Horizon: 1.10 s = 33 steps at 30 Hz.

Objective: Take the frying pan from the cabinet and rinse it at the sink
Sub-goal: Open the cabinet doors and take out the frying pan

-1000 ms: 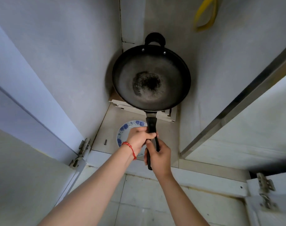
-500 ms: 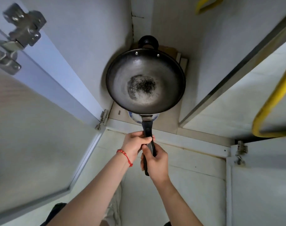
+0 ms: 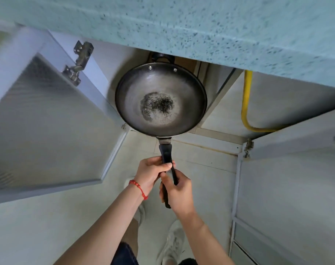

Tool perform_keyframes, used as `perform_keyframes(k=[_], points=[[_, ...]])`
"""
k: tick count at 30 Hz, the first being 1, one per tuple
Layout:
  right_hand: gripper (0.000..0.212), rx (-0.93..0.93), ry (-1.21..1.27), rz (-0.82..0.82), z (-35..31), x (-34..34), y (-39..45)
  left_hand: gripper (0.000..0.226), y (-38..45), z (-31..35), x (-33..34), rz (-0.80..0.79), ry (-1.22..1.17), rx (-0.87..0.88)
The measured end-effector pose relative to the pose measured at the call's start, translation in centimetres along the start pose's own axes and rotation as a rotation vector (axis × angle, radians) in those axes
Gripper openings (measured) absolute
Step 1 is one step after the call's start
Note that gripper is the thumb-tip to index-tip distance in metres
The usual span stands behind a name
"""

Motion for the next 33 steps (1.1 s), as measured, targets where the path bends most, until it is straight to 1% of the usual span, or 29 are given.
perform_keyframes(k=[4,11,17,23,28,33], points=[[0.021,0.005,0.037,-0.007,-1.9,0.7,-4.5,0.020,-4.4,0.6,0.5,-0.041,0.051,0.038],[0.012,0.011,0.116,-0.006,-3.5,3.4,-10.6,0.011,-10.8,1.7,0.1,-0.139,0.225,0.061],[0.008,-0.008,0.225,0.084,-4.1,7.3,-17.1,0.017,-16.9,1.3,-1.4,-0.263,0.344,0.046],[0.012,-0.037,0.276,0.208,-4.5,11.1,-25.2,0.015,-24.3,0.2,-2.8,-0.370,0.410,0.020],[0.016,-0.043,0.320,0.283,-4.5,12.5,-31.4,0.012,-29.5,-1.4,-2.5,-0.425,0.421,0.003],[0.018,-0.060,0.332,0.347,-4.6,12.4,-37.7,0.013,-35.2,-3.2,-0.8,-0.458,0.388,0.004]])
Point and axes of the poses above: each hand's wrist, its own y-axis towards the middle knuckle, its own x-axis out of the palm, z = x × y, the point moved 9 cm from there along y, towards the middle knuckle, and after that the axes turned 9 degrees about -z, right-handed, at the moved point
